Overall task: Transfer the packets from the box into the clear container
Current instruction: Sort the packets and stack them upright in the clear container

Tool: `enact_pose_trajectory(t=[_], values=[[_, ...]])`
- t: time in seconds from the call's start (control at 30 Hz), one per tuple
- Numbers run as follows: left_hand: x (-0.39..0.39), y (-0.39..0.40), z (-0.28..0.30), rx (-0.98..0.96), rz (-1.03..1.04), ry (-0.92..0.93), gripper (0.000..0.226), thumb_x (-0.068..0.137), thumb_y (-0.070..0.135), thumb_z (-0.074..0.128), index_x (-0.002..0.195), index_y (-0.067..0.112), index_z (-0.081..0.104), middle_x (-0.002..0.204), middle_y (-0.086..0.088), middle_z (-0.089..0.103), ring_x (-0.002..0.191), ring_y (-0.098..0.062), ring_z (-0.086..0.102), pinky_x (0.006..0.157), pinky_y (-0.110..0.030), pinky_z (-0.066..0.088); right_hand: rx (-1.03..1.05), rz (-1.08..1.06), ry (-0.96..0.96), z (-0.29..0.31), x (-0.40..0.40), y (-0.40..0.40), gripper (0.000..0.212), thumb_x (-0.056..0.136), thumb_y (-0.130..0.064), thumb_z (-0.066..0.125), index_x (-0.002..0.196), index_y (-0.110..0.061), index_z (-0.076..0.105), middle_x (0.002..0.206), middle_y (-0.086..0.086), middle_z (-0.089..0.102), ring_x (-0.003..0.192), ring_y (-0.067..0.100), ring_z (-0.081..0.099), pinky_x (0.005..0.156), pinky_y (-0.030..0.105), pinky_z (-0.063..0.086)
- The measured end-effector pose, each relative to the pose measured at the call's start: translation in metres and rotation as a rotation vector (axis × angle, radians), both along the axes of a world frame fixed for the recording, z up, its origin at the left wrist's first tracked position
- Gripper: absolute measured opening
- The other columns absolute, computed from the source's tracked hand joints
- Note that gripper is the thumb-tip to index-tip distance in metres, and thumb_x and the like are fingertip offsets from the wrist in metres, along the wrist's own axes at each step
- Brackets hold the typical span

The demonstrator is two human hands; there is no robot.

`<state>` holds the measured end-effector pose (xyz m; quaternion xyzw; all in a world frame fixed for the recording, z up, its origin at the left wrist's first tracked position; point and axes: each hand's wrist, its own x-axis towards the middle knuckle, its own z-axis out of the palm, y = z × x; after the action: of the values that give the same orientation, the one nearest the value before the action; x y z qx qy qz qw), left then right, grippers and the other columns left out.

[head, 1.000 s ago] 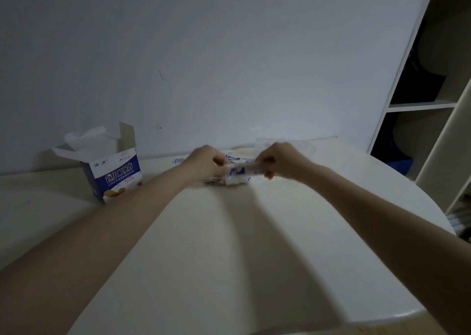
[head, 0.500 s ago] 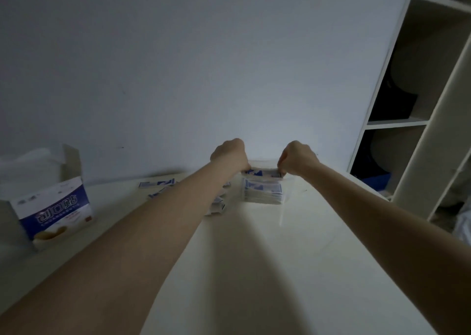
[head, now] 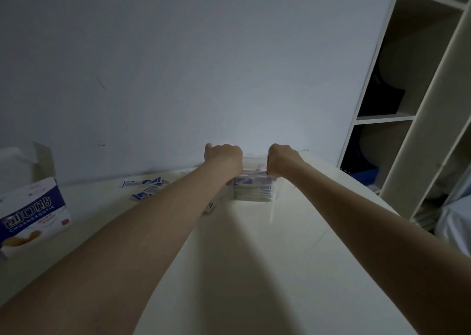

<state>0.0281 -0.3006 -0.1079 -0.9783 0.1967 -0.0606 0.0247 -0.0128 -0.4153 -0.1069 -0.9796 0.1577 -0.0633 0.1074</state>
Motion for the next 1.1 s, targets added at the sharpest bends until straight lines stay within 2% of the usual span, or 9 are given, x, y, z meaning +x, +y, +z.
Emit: enact_pose_trajectory(t=[0.17,0.27,0.4,0.5,0.63,0.73,0.83,0.97,1.1], values=[[-0.005,0.003,0.003,-0.015,-0.020,-0.016,0.021,0.088,0.005,0.047,0.068,0.011,0.050,0.067,0.001,0.052,0.074,-0.018,0.048,0.095,-0.033,0.030,-0.040,-0.013,-0.009,0.003,-0.005,0.003,0.012,0.081,0.004,0.052,0.077,-0.006,0.046,0.085,0.010,0.049,0.078,0.026,0.049,0.068,0.027,0.039],[-0.004,0.013,0.015,-0.207,-0.060,-0.084,0.019,0.092,0.017,0.046,0.095,0.012,0.063,0.086,0.000,0.068,0.087,-0.020,0.059,0.093,-0.035,0.033,-0.062,-0.005,-0.171,0.013,-0.007,0.017,0.011,0.082,0.001,0.051,0.088,-0.006,0.057,0.088,0.011,0.057,0.081,0.028,0.055,0.068,0.030,0.042],[-0.003,0.061,0.020,-0.425,-0.036,-0.019,0.021,0.091,0.021,0.051,0.100,0.015,0.069,0.087,0.002,0.074,0.090,-0.017,0.064,0.087,-0.032,0.045,0.108,0.179,-0.311,0.022,-0.004,0.060,0.019,0.080,-0.002,0.054,0.093,-0.008,0.067,0.098,0.013,0.068,0.088,0.030,0.064,0.075,0.034,0.053],[-0.001,0.116,0.005,-0.348,0.032,0.049,0.021,0.090,0.018,0.052,0.104,0.015,0.068,0.101,-0.001,0.072,0.095,-0.020,0.064,0.086,-0.031,0.049,0.204,0.360,-0.195,0.011,-0.002,0.099,0.019,0.082,-0.002,0.054,0.092,-0.004,0.069,0.098,0.016,0.070,0.092,0.030,0.065,0.074,0.029,0.050],[-0.004,0.167,-0.026,-0.138,0.006,0.222,0.035,0.093,0.014,0.047,0.127,0.019,0.055,0.132,-0.007,0.054,0.115,-0.025,0.054,0.091,-0.027,0.042,0.165,0.475,0.023,-0.020,0.004,0.133,0.032,0.094,-0.019,0.047,0.120,-0.005,0.060,0.124,0.016,0.059,0.113,0.031,0.056,0.096,0.034,0.044],[-0.011,0.190,-0.048,-0.242,-0.081,0.353,0.035,0.095,0.009,0.043,0.125,0.022,0.055,0.131,-0.004,0.054,0.114,-0.015,0.054,0.093,-0.019,0.039,0.045,0.541,0.130,-0.055,0.009,0.149,0.042,0.096,-0.037,0.035,0.133,-0.022,0.047,0.138,0.012,0.046,0.127,0.033,0.043,0.105,0.040,0.036],[-0.013,0.197,-0.052,-0.251,-0.072,0.297,0.036,0.094,0.015,0.049,0.130,0.020,0.054,0.132,-0.001,0.055,0.119,-0.015,0.051,0.095,-0.020,0.038,0.021,0.568,0.131,-0.075,0.004,0.148,0.048,0.086,-0.050,0.036,0.125,-0.029,0.053,0.136,0.004,0.049,0.126,0.030,0.044,0.103,0.049,0.037],[-0.022,0.197,-0.048,-0.306,-0.084,0.238,0.036,0.088,0.022,0.060,0.123,0.023,0.056,0.116,-0.003,0.052,0.104,-0.017,0.053,0.082,-0.023,0.040,0.194,0.603,-0.051,-0.069,-0.013,0.135,0.019,0.084,-0.020,0.063,0.102,-0.014,0.065,0.112,0.008,0.064,0.095,0.020,0.056,0.083,0.028,0.044],[-0.033,0.193,-0.049,-0.316,-0.087,0.266,0.035,0.087,0.020,0.063,0.120,0.013,0.057,0.098,0.002,0.053,0.088,-0.011,0.047,0.058,-0.004,0.033,0.143,0.539,-0.141,-0.068,-0.013,0.131,0.021,0.081,-0.013,0.059,0.102,-0.015,0.062,0.105,0.009,0.061,0.110,0.027,0.045,0.090,0.032,0.035]])
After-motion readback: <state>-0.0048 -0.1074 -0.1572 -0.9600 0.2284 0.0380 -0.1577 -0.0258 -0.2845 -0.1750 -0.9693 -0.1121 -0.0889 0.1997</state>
